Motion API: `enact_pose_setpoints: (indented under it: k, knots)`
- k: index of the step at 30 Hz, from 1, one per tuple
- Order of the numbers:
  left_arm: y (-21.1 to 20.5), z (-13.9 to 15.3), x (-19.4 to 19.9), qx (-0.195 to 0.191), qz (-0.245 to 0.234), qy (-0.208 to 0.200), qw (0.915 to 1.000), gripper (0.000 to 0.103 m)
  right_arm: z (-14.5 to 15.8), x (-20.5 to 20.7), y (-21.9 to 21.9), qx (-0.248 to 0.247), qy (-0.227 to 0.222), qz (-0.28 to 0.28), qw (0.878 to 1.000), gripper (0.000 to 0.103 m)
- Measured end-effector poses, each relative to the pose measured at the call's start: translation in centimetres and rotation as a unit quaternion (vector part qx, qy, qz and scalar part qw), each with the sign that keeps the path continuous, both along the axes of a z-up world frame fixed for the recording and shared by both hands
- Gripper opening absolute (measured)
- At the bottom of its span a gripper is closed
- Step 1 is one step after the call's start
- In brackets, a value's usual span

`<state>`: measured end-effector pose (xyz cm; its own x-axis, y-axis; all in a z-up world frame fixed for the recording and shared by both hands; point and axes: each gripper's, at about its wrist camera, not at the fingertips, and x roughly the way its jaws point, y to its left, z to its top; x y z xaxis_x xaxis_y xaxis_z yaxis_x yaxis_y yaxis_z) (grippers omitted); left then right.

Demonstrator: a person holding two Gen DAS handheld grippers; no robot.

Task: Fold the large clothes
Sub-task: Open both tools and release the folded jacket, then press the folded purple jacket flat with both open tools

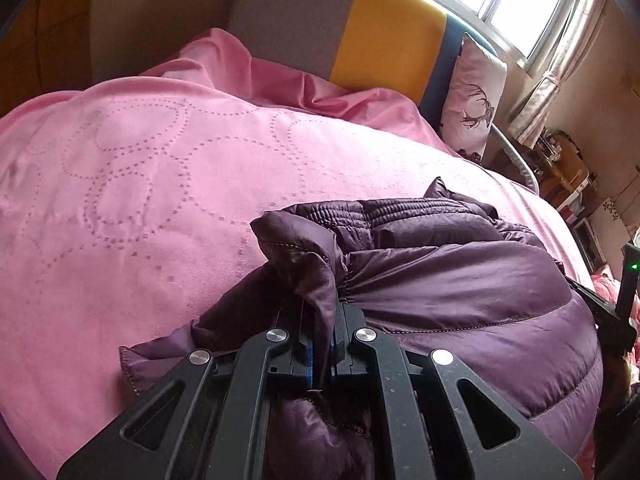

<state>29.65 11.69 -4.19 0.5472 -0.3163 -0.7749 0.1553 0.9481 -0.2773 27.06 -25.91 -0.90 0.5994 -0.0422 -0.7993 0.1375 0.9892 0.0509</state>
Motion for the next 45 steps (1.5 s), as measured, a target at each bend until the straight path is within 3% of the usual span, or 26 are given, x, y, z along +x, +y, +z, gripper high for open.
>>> enact_pose_setpoints:
  k: [3,7,14,15,16,18,23,25,27,31,36,45]
  knots:
    - [-0.7,-1.0,-0.8,0.02,-0.004,-0.012,0.9997,0.004,-1.4,0.1,0.3,-0.007,-0.002,0.002,1.0,0.011]
    - [-0.5,-1.5,-1.1,0.015,0.008,-0.017,0.9997,0.004,-1.8,0.0,-0.2,0.008,-0.005,0.0,1.0,0.011]
    - [-0.6,0.3,-1.7,0.045,0.039,-0.019,0.998,0.014,-0.6,-0.3,-0.4,0.005,-0.008,-0.002,1.0,0.021]
    - [-0.5,0.9,-2.0,0.051,0.048,-0.023,0.9973,0.022,-0.2,-0.5,-0.4,0.006,-0.011,-0.003,1.0,0.03]
    - [-0.4,1.6,-2.6,0.059,0.063,-0.027,0.9959,0.044,0.4,-0.7,-0.4,0.006,-0.015,-0.007,1.0,0.043]
    - [0.0,3.3,-3.8,0.054,0.085,-0.054,0.9935,0.067,1.8,-1.5,-0.5,0.007,-0.034,-0.009,0.999,0.048]
    - [-1.5,7.8,-7.8,0.032,0.101,-0.139,0.9847,0.067,6.1,-4.6,2.4,0.003,-0.096,-0.001,0.995,0.051]
    - [-3.5,8.1,-8.6,0.026,0.088,-0.149,0.9846,0.067,7.2,-5.6,4.9,0.01,-0.121,0.015,0.993,0.062]
    - [-5.7,7.8,-8.8,0.02,0.067,-0.15,0.9861,0.067,7.4,-5.8,8.0,0.0,-0.131,0.041,0.991,0.065]
    - [-9.3,5.2,-8.3,0.019,0.04,-0.125,0.9912,0.067,5.8,-4.8,11.8,-0.032,-0.123,0.05,0.991,0.066]
    - [-10.1,1.3,-8.0,0.034,0.04,-0.118,0.9916,0.067,2.1,-4.0,11.4,-0.026,-0.098,0.03,0.994,0.07]
    - [-9.6,-0.7,-7.5,0.016,0.04,-0.1,0.9941,0.067,-0.7,-2.4,11.7,-0.029,-0.066,0.029,0.997,0.073]
